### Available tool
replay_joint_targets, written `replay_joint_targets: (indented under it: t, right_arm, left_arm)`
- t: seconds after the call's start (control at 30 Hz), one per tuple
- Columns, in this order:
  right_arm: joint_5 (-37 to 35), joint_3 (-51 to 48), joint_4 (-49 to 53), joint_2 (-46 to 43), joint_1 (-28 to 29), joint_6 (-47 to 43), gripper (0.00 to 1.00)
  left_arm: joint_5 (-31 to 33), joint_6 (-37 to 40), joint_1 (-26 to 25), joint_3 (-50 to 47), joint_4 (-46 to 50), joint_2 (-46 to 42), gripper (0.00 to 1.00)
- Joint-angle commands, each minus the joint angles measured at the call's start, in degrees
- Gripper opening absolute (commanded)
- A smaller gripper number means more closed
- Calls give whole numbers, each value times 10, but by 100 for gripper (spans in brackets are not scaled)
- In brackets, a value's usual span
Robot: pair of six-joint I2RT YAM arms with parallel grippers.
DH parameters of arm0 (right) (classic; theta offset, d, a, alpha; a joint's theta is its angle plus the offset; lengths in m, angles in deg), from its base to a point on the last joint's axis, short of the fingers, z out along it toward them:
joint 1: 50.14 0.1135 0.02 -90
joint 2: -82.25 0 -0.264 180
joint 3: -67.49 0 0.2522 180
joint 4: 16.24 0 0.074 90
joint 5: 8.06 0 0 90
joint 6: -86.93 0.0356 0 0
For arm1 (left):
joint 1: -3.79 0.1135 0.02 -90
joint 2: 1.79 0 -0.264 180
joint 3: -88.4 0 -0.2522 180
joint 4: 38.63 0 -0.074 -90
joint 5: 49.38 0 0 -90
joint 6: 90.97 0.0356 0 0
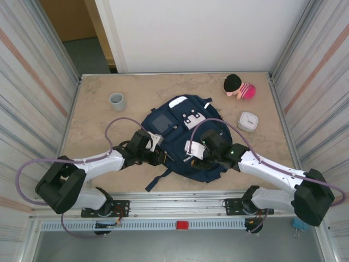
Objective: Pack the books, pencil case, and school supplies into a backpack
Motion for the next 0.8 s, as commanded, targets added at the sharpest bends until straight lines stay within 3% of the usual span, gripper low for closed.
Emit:
replay_joint_targets:
  t: [0.0, 0.2, 0.4, 0.77]
  right_arm:
    - [4, -2, -16, -5, -4, -13, 57]
    - [8, -1, -19, -4, -4, -2, 57]
    - [11, -12, -27, -6, -14, 16, 56]
    - [3, -33, -162, 69, -29, 97, 47]
  left_arm:
    - [-1, -7, -4, -8, -2, -2, 27]
    - [11, 1, -9, -6, -17, 14, 35]
    - [3, 27, -12, 19, -2, 26, 13]
    - [-67, 68, -24, 6, -12, -13, 4]
